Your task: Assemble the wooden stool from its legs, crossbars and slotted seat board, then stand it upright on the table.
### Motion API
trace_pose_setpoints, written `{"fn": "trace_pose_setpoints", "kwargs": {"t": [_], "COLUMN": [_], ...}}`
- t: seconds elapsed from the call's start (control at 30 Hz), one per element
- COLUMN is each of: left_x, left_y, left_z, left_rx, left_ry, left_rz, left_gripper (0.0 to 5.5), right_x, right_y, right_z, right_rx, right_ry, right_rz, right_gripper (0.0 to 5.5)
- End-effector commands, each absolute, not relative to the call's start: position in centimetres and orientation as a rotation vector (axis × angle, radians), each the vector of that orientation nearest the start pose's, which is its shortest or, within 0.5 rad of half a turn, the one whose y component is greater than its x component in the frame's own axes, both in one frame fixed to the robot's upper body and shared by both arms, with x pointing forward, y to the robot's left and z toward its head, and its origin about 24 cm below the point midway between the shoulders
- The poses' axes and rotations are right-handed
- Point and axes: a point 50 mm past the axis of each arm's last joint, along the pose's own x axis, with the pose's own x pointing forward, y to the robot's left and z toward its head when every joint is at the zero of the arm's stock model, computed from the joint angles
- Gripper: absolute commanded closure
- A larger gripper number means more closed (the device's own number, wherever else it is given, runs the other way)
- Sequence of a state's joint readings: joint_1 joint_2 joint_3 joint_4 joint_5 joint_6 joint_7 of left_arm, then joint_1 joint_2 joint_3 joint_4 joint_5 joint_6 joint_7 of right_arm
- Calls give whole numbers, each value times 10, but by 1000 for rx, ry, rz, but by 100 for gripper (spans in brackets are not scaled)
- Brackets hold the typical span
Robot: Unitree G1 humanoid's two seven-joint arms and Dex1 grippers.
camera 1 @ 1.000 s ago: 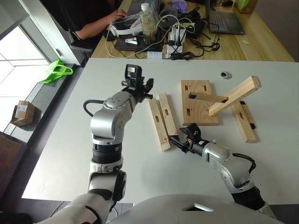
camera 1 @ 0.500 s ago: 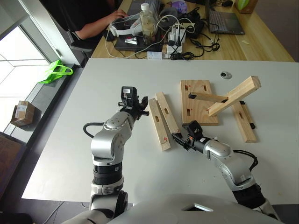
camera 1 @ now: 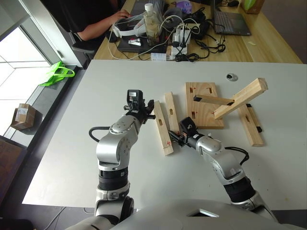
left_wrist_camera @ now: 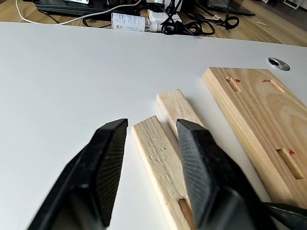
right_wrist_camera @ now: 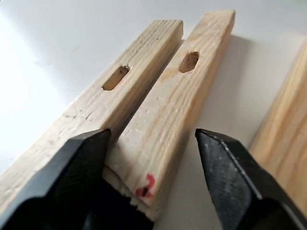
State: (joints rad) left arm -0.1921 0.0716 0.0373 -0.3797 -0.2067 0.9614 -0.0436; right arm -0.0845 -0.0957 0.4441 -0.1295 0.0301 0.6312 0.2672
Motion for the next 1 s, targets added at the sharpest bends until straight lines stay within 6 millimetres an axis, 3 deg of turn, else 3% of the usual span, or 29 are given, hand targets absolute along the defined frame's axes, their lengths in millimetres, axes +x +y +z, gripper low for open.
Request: {"fn": "trace_pose_setpoints", "kwargs": {"t": [0.03, 0.17, 0.37, 0.73, 0.87, 1.0], "left_x": [265, 265, 268, 274, 277, 278], "left_y": [140, 142, 139, 144, 156, 168], "left_z": [85, 85, 86, 87, 90, 92], "left_rx": [-90, -97, -100, -90, -84, -81], "left_ry": [406, 402, 392, 371, 356, 348], "left_rz": [-165, -148, -155, -142, -108, -84], "left_gripper": [363, 363, 363, 363, 363, 363], "right_x": [226, 230, 237, 246, 250, 251], "right_y": [-62, -71, -66, -67, -71, -73], "right_z": [10, 13, 14, 25, 30, 36], "right_rx": [-255, -294, -262, -175, -155, -95], "right_ry": [530, 515, 485, 420, 399, 385], "right_rz": [673, 665, 664, 641, 636, 662], "right_gripper": [224, 224, 224, 403, 447, 449]}}
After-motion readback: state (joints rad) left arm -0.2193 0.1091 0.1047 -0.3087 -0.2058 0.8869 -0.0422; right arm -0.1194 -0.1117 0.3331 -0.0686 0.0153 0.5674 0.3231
